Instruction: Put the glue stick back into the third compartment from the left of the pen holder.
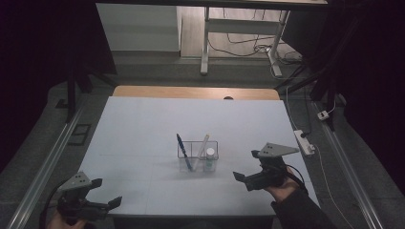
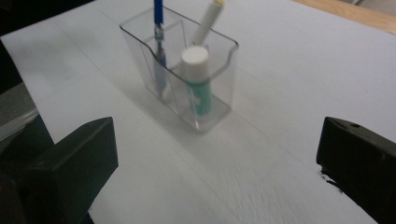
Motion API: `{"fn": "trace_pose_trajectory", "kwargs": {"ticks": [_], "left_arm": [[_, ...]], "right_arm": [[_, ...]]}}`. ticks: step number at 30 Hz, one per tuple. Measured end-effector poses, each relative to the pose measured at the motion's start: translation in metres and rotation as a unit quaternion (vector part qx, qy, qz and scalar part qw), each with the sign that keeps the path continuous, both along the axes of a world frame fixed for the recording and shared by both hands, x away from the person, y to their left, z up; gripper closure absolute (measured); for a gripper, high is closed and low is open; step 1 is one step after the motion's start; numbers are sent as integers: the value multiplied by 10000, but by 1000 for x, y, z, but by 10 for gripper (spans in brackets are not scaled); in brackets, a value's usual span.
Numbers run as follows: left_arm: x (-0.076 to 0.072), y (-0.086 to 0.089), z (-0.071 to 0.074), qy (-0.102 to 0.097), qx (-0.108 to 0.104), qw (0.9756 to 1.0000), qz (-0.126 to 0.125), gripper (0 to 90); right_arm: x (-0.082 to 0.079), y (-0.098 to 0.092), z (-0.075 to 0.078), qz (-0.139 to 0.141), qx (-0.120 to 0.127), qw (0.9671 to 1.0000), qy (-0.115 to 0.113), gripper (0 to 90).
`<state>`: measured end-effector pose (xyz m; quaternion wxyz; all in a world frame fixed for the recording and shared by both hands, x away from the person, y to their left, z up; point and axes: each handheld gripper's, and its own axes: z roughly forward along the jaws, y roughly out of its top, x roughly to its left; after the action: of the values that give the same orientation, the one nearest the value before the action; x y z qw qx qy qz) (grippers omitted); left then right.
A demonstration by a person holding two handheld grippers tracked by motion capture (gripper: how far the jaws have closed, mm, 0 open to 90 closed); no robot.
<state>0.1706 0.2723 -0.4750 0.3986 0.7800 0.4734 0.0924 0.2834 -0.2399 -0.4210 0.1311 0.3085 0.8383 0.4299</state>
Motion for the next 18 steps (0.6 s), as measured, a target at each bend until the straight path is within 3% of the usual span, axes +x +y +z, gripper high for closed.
{"fn": "trace_pose_trajectory", "kwargs": {"ticks": [9, 18], "left_arm": [[0, 0, 0, 3, -13, 10000, 1, 0], [0, 1, 0, 9, -1, 10000, 5, 0]], "right_arm": [[-24, -39, -14, -639, -249, 9976, 75, 0], [-40, -60, -32, -993, -528, 9922, 532, 0]]}}
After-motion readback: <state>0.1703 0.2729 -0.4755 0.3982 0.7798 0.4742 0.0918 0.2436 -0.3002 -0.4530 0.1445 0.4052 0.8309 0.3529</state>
